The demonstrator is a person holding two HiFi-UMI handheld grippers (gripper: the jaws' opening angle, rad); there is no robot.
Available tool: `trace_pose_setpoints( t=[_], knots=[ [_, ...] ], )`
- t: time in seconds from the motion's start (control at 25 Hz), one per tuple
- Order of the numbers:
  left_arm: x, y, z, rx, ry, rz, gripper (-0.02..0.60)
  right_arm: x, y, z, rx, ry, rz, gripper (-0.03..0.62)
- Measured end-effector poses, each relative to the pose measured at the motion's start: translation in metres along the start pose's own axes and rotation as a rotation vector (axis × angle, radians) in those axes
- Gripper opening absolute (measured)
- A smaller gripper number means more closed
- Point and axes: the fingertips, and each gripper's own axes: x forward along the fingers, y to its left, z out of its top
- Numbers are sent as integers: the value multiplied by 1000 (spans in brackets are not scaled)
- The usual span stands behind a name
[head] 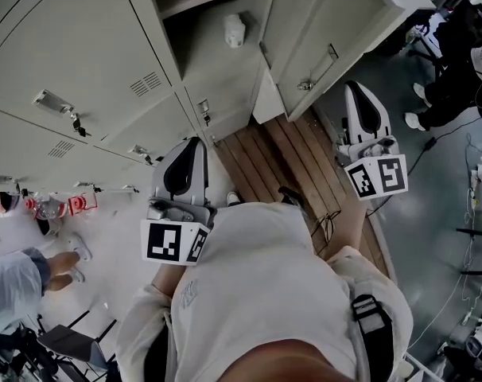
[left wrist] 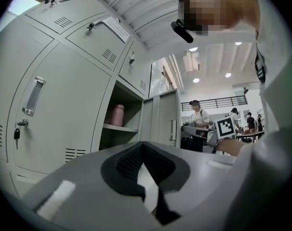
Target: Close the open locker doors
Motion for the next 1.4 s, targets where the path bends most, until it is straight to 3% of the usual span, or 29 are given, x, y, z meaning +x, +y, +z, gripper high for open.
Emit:
trace_pose_setpoints(
  t=[0.6, 0.96, 1.4],
  knots=[
    [-3, -2, -3, 14, 4, 53, -8, 16, 13, -13, 76, -15, 118, 26],
    [-15, 8, 5, 26, -8, 83, -8, 33, 53, -2, 191, -63, 293, 28],
    [-36, 31, 11, 31, -20, 150, -8, 76, 109, -2, 195, -30, 452, 48]
  ],
)
